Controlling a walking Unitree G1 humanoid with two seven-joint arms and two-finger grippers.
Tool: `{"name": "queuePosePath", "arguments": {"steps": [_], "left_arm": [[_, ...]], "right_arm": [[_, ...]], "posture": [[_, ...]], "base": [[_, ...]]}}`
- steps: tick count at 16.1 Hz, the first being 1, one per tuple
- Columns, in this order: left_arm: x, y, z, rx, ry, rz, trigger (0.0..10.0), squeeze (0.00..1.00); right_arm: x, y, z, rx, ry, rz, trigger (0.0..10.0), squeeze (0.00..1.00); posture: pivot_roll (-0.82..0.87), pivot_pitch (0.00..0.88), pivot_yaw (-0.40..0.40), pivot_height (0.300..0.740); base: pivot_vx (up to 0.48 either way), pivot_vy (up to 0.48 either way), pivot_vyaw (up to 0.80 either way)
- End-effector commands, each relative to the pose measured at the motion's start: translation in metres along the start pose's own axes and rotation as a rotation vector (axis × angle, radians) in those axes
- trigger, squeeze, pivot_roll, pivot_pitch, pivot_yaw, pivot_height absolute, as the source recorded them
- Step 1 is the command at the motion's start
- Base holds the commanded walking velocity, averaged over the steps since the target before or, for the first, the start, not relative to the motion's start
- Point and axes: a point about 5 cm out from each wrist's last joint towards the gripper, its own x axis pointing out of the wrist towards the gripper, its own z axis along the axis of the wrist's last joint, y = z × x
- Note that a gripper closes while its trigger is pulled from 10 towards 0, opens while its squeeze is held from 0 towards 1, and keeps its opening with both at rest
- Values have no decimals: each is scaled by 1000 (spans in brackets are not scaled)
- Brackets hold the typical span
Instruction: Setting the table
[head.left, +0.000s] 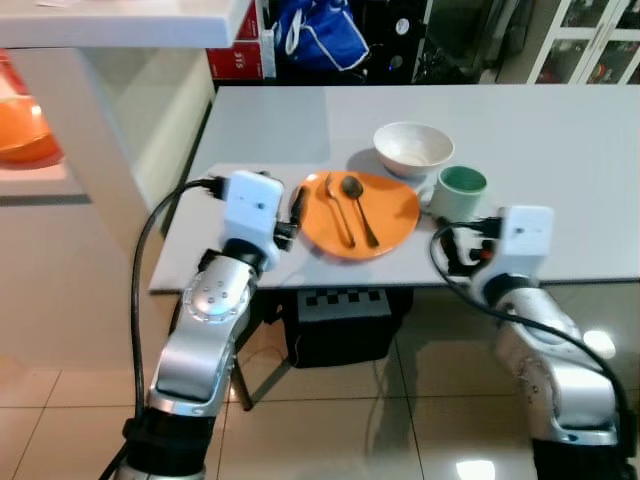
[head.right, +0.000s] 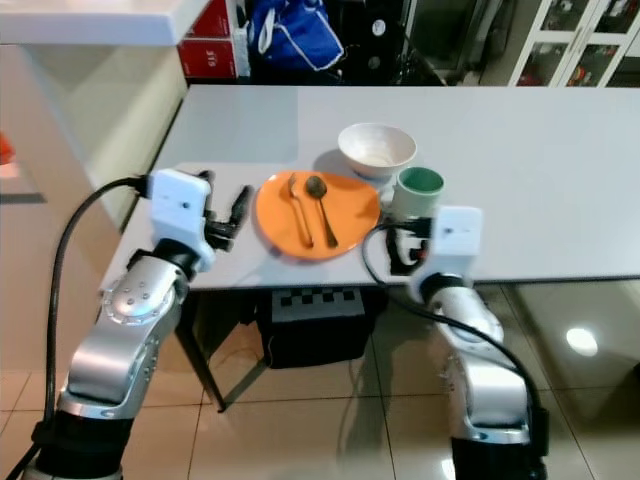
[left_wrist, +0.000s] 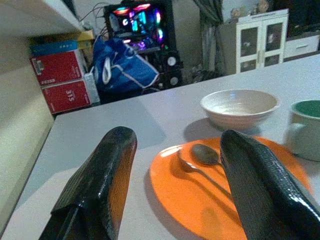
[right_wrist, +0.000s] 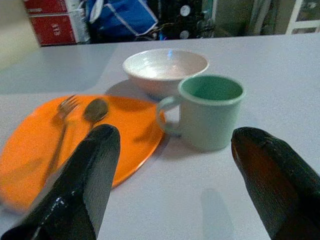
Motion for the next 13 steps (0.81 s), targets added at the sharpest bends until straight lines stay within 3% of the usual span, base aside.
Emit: {"name": "queuePosePath", "arguments": {"steps": [1, 10, 13], "left_arm": [[-2, 10, -1, 12, 3, 35, 10000, 0], [0, 12, 5, 9, -30, 57, 10000, 0], [1, 14, 7, 10, -41, 84, 10000, 0]], "right_arm": [[2, 12, 7, 2, -37, 53, 10000, 0], [0, 15, 40, 75, -266, 97, 10000, 0], [-1, 13, 50, 93, -332, 97, 10000, 0]], "posture": [[-26, 0, -15, 740], [-25, 0, -24, 740], [-25, 0, -27, 740]], "base": [[315, 0, 0], [300, 0, 0], [0, 0, 0]]}}
